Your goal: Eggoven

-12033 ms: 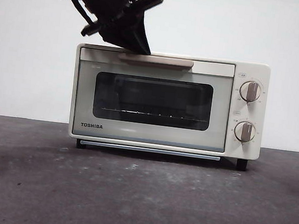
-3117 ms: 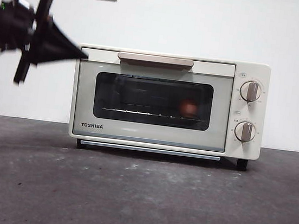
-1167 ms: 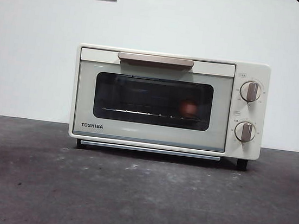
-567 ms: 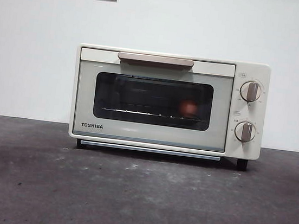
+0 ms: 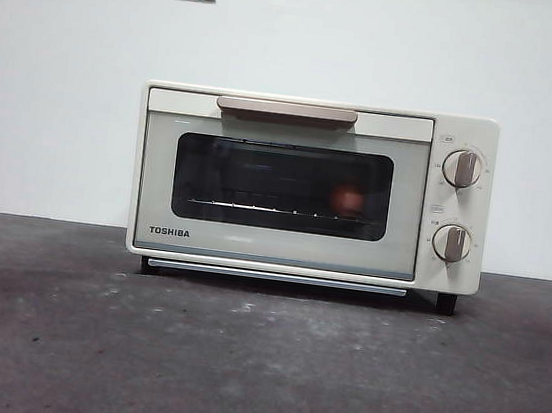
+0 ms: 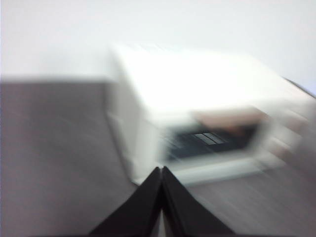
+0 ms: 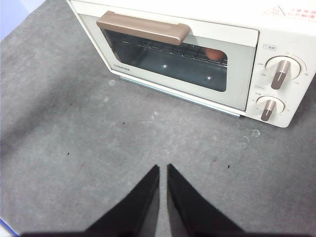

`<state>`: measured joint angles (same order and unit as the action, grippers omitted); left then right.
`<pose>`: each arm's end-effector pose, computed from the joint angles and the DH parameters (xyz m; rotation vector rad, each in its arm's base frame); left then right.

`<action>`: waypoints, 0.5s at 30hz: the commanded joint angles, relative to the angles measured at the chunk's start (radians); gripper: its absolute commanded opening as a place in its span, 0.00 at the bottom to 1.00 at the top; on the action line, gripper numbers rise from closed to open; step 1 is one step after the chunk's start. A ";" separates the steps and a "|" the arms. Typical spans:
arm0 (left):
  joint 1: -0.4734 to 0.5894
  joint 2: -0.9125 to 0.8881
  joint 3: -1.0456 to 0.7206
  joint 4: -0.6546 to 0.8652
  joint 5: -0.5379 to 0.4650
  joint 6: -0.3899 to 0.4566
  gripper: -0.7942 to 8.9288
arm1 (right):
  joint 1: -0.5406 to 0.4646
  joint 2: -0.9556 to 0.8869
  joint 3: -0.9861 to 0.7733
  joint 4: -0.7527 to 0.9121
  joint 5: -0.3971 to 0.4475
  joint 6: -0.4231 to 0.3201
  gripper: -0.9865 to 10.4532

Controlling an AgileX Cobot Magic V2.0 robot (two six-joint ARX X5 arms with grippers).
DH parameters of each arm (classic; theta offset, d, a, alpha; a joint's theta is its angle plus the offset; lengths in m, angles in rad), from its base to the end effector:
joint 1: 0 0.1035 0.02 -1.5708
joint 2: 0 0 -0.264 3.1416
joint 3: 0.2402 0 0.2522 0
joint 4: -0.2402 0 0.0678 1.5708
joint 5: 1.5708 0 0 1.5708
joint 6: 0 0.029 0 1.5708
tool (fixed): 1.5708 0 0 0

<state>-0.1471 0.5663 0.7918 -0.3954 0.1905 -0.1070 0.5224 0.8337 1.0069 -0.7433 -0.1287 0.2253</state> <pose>0.1154 -0.0226 0.3421 -0.1094 0.1885 -0.3273 0.1323 0.0805 0.3482 0.0981 0.6363 0.5651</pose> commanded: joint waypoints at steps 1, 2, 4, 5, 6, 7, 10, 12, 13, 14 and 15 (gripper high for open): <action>0.033 -0.047 -0.031 0.106 -0.106 0.076 0.09 | 0.005 0.006 0.003 0.010 0.002 0.010 0.09; 0.050 -0.074 -0.060 0.157 -0.113 0.078 0.09 | 0.005 0.006 0.003 0.010 0.002 0.010 0.09; 0.080 -0.134 -0.130 0.257 -0.115 0.083 0.09 | 0.005 0.006 0.003 0.010 0.002 0.010 0.09; 0.097 -0.170 -0.175 0.307 -0.119 0.095 0.09 | 0.005 0.006 0.003 0.010 0.002 0.010 0.09; 0.110 -0.203 -0.218 0.351 -0.123 0.105 0.09 | 0.005 0.006 0.003 0.010 0.002 0.010 0.09; 0.122 -0.230 -0.257 0.388 -0.126 0.112 0.09 | 0.005 0.006 0.003 0.010 0.002 0.010 0.09; 0.155 -0.316 -0.377 0.467 -0.126 0.117 0.09 | 0.005 0.006 0.003 0.010 0.002 0.010 0.09; 0.171 -0.369 -0.448 0.476 -0.126 0.113 0.09 | 0.005 0.006 0.003 0.010 0.002 0.010 0.09; 0.175 -0.389 -0.476 0.471 -0.126 0.114 0.09 | 0.005 0.006 0.003 0.010 0.002 0.010 0.09; 0.180 -0.408 -0.506 0.468 -0.126 0.113 0.09 | 0.005 0.006 0.003 0.010 0.002 0.010 0.09; 0.183 -0.426 -0.535 0.466 -0.126 0.113 0.09 | 0.005 0.006 0.003 0.010 0.002 0.010 0.09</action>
<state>0.0322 0.1478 0.2691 0.0582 0.0669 -0.0090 0.5224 0.8337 1.0069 -0.7433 -0.1284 0.2253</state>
